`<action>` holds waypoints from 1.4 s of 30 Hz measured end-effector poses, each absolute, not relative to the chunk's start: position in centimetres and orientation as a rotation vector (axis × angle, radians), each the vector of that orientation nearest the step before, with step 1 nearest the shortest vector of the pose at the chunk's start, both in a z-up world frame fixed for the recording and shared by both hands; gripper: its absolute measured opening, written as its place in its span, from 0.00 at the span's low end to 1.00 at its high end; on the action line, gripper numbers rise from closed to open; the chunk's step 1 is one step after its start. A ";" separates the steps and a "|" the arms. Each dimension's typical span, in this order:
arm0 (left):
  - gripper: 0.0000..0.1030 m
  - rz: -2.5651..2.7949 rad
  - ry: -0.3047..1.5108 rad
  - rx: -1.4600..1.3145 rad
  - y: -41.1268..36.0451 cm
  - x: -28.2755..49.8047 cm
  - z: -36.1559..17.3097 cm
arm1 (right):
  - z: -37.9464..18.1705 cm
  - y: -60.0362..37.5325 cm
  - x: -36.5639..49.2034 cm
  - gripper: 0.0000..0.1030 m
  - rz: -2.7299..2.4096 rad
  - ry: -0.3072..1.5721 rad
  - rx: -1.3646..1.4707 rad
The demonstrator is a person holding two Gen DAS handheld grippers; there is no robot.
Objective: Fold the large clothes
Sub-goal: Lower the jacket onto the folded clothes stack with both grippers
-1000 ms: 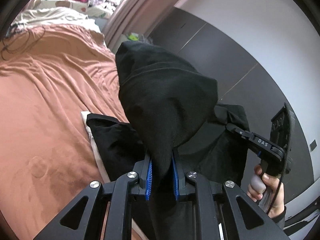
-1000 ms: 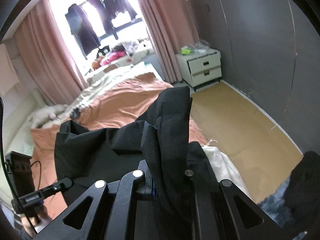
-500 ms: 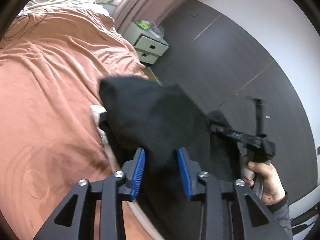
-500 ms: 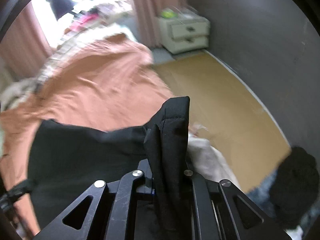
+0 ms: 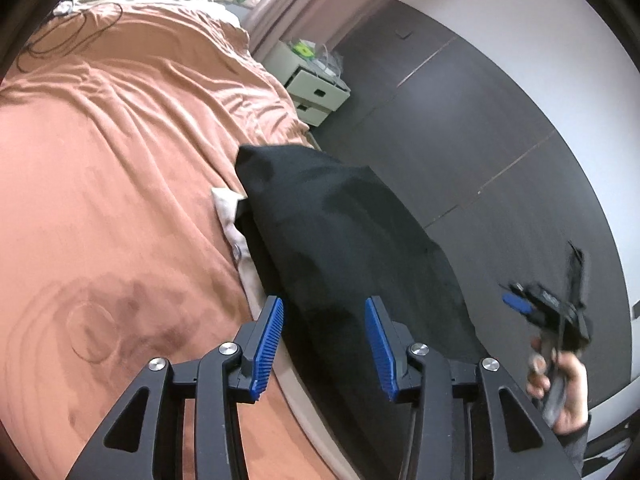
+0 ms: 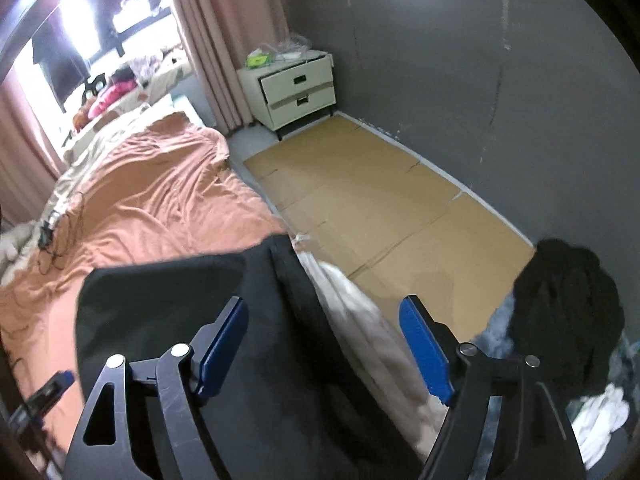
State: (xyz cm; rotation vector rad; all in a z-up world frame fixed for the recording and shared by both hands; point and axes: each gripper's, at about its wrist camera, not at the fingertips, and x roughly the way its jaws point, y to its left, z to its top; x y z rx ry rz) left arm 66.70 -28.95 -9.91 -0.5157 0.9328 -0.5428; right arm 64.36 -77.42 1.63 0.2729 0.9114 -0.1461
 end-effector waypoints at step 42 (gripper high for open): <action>0.42 -0.593 0.940 -0.507 -33.8 69.8 -10.4 | -12.2 -78.1 52.5 0.31 -0.057 0.765 0.829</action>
